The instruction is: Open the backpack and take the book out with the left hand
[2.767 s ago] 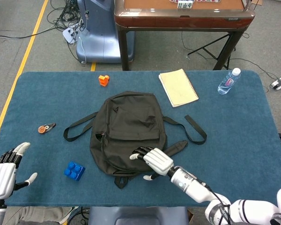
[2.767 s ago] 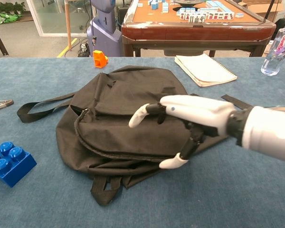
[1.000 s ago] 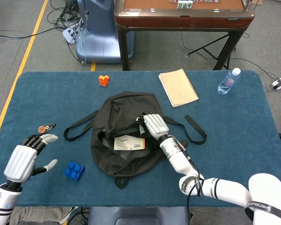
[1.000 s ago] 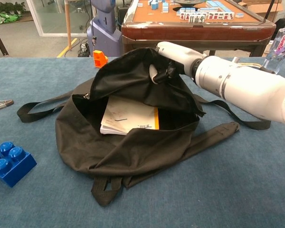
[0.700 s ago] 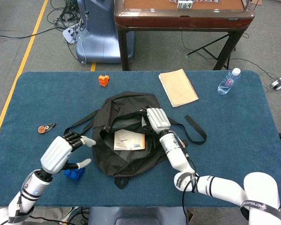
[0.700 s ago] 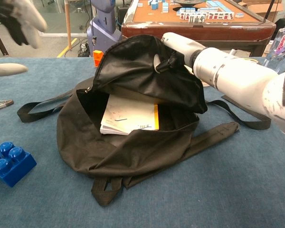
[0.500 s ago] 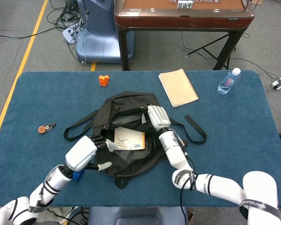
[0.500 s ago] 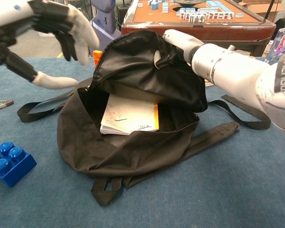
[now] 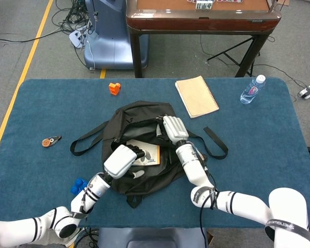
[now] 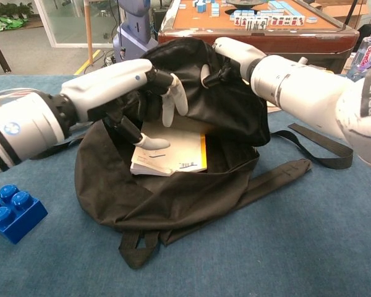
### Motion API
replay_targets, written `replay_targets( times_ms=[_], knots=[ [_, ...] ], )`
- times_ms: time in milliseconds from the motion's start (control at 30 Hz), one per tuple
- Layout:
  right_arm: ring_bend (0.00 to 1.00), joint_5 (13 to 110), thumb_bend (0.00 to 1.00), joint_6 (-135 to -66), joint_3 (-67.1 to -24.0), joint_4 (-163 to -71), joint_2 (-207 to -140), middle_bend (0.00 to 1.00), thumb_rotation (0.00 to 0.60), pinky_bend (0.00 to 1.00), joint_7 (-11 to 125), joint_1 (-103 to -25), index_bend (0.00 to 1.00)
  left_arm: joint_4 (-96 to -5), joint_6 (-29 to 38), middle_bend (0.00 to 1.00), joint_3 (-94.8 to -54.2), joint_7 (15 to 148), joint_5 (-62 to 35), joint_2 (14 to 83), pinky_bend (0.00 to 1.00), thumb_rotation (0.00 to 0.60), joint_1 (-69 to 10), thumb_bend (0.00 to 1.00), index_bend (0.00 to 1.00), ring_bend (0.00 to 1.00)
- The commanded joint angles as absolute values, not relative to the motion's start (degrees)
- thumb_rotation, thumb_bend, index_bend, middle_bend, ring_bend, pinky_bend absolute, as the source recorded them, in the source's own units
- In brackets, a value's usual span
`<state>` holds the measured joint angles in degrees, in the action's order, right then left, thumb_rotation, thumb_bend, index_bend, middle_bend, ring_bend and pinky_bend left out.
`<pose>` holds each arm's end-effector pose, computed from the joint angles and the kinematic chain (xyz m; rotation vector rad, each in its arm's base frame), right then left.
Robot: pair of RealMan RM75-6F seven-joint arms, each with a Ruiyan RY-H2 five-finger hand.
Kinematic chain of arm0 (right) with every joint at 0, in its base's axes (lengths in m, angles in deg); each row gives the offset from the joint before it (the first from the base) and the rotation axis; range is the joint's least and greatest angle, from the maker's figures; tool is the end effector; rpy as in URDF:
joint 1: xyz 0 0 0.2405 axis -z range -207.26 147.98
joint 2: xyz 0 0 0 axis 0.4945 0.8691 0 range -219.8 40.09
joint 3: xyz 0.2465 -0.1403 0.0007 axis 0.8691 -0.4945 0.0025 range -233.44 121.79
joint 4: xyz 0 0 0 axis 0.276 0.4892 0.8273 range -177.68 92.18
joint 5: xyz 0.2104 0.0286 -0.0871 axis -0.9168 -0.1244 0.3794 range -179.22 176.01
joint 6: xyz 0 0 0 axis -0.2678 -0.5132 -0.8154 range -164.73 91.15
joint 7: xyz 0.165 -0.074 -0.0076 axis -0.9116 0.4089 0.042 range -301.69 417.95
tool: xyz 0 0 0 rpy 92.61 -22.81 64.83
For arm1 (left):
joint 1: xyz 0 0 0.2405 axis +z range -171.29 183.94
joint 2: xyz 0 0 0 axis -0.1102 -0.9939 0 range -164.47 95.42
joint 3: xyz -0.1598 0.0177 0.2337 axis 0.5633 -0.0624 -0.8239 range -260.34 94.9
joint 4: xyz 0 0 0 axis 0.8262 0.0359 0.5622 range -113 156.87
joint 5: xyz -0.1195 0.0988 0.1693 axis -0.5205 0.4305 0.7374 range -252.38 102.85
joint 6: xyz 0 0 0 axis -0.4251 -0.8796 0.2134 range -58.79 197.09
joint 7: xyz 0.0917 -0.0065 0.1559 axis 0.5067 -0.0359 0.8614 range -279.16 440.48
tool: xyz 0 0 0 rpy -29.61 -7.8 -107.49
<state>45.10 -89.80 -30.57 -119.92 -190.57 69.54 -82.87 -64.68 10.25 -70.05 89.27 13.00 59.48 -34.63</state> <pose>-0.0604 -0.4593 -0.0737 1.5618 -1.3788 1.2442 -0.0726 0.3565 -0.0607 -2.0085 -0.8159 -1.3589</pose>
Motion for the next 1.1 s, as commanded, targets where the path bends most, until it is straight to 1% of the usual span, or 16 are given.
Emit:
replay_targets(
  times_ms=[33, 133, 267, 433, 733, 867, 1100],
  knots=[
    [0.25, 45.2, 0.74, -89.8, -30.7, -119.8, -190.7, 0.42, 0.600, 0.27, 69.3, -82.9, 0.61, -61.5, 10.8, 0.53, -70.1, 93.1, 11.3, 62.3, 0.53, 0.600, -35.9, 0.22, 0.50, 0.49],
    [0.25, 45.4, 0.74, -89.8, -31.3, -119.5, -190.9, 0.42, 0.600, 0.27, 69.0, -82.8, 0.61, -58.4, 11.9, 0.52, -71.1, 97.3, 9.9, 64.4, 0.53, 0.600, -36.6, 0.22, 0.47, 0.48],
    [0.25, 45.9, 0.74, -89.8, -31.8, -119.2, -191.1, 0.42, 0.600, 0.27, 68.4, -82.6, 0.61, -57.4, 13.2, 0.51, -71.7, 101.4, 7.2, 65.7, 0.53, 0.600, -37.0, 0.22, 0.42, 0.48],
    [0.25, 46.4, 0.74, -89.8, -32.4, -119.2, -191.2, 0.42, 0.600, 0.27, 68.1, -82.4, 0.61, -56.6, 15.1, 0.45, -72.0, 107.8, 2.9, 66.9, 0.51, 0.600, -37.7, 0.22, 0.36, 0.43],
    [0.25, 47.3, 0.74, -90.1, -33.2, -120.2, -190.6, 0.41, 0.600, 0.27, 67.6, -81.7, 0.61, -54.1, 14.8, 0.36, -71.8, 116.9, -2.9, 69.4, 0.45, 0.600, -38.9, 0.22, 0.30, 0.37],
    [0.25, 47.4, 0.74, -90.3, -33.4, -120.8, -190.3, 0.41, 0.600, 0.27, 67.5, -81.4, 0.61, -51.7, 13.3, 0.36, -71.9, 119.4, -3.6, 70.7, 0.44, 0.600, -39.1, 0.22, 0.29, 0.36],
    [0.25, 47.5, 0.74, -90.2, -33.7, -121.3, -190.1, 0.41, 0.600, 0.27, 67.3, -81.2, 0.61, -50.0, 13.5, 0.34, -72.1, 121.7, -6.2, 71.2, 0.43, 0.600, -39.4, 0.22, 0.28, 0.36]
  ],
)
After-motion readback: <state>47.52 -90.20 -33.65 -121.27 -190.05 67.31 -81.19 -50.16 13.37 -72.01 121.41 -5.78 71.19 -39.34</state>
